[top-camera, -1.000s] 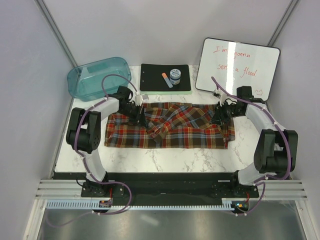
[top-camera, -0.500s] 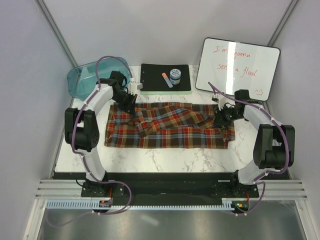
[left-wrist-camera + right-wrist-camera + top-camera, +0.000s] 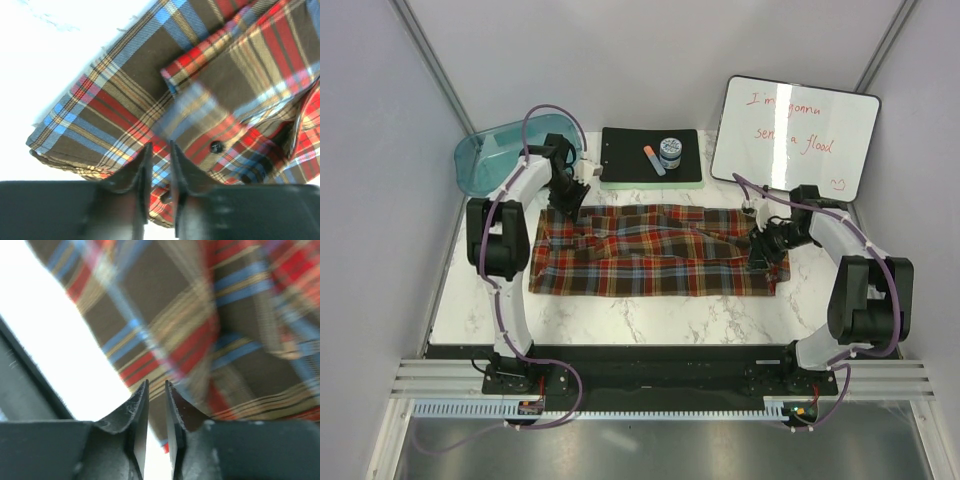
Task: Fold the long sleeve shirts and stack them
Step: Fold the shirt
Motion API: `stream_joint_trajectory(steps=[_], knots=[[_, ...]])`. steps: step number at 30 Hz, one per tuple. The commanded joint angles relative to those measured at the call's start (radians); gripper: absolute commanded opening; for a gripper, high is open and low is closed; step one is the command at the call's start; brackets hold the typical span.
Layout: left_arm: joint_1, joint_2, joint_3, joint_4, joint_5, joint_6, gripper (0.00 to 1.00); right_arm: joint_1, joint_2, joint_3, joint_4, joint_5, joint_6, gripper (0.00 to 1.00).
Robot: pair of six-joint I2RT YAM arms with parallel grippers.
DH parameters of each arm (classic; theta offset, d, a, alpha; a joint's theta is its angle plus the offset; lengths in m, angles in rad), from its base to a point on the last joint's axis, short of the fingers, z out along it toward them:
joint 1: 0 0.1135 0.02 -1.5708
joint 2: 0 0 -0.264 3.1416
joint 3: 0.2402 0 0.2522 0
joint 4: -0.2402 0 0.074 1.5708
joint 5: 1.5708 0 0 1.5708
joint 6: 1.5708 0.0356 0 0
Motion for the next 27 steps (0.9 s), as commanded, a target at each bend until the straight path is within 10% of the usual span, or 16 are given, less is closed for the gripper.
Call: stream_joint_trajectory(steps=[1,7,13,27], knots=[[0.006,-0.012,0.042,-0.021,-0.001,0.060,0.37,0.009,-0.088,0.058,-0.182,-0.110,-0.101,0.29],[0.036,-0.181,-0.022,-0.004,0.224,0.102,0.57,0.063,-0.130,0.046,-0.003,-0.089,0.106,0.36],[0.005,-0.319,-0.199,0.002,0.333,0.150,0.56,0.144,-0.022,0.070,0.227,0.053,0.287,0.29],[-0.027,-0.173,-0.441,0.234,0.170,0.077,0.50,0.147,0.216,0.006,0.333,0.330,0.337,0.22]])
